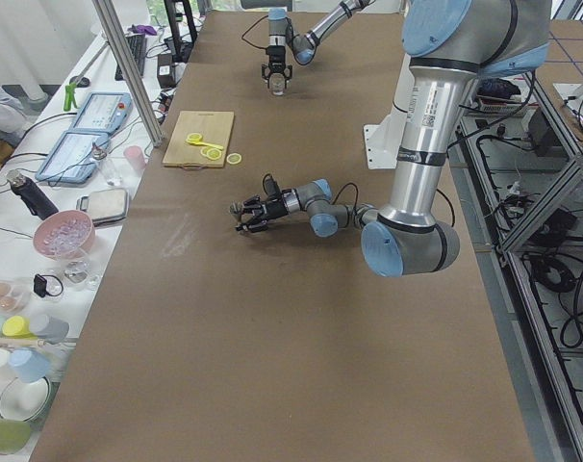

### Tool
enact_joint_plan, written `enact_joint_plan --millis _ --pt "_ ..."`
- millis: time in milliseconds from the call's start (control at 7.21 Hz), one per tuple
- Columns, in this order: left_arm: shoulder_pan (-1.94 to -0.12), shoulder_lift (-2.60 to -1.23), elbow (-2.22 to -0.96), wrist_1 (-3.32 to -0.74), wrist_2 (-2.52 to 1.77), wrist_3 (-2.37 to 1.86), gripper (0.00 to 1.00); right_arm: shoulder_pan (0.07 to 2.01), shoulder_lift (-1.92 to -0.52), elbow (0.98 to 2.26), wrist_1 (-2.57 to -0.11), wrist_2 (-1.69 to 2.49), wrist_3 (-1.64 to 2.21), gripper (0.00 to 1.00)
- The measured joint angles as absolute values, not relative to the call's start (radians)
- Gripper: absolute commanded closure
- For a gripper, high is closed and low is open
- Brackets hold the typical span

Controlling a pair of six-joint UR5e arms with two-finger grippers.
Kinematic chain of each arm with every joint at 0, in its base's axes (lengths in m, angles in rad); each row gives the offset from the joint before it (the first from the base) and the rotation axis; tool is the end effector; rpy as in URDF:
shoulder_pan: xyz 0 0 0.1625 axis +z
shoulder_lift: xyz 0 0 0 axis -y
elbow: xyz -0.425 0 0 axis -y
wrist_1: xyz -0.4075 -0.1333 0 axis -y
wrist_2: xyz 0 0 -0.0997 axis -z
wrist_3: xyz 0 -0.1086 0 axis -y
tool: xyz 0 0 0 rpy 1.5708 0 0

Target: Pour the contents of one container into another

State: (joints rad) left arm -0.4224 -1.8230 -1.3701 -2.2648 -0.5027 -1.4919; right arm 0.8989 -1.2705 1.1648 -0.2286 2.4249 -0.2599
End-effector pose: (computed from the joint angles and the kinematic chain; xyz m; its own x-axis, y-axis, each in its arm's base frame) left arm 0.4735 -0.4633 0.5239 0.7264 -0.2848 -0.6255 0.6846 0.2189 0.6953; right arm -0.3526 -0.5259 0.5407 0.0159 -0.9999 -0.0037 0.2156 -0.0002 0.9765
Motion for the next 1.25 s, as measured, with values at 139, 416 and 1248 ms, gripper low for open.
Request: enact_joint_plan --millis 139,416,1248 --pt "-0.424 -1.825 -1.371 -2.265 -0.504 -1.491 1.00 0.897 -1.273 1.165 -0.229 2.426 -0.259 0.29" --pt "-0.423 -1.831 -1.388 -2.265 -0.505 -1.485 1.00 0.896 -1.275 1.166 -0.229 2.430 -0.258 0.41" --pt "-0.423 -1.942 -1.503 -2.388 -0.515 -1.180 1.00 0.906 -1.271 1.172 -0.232 2.432 -0.258 1.00"
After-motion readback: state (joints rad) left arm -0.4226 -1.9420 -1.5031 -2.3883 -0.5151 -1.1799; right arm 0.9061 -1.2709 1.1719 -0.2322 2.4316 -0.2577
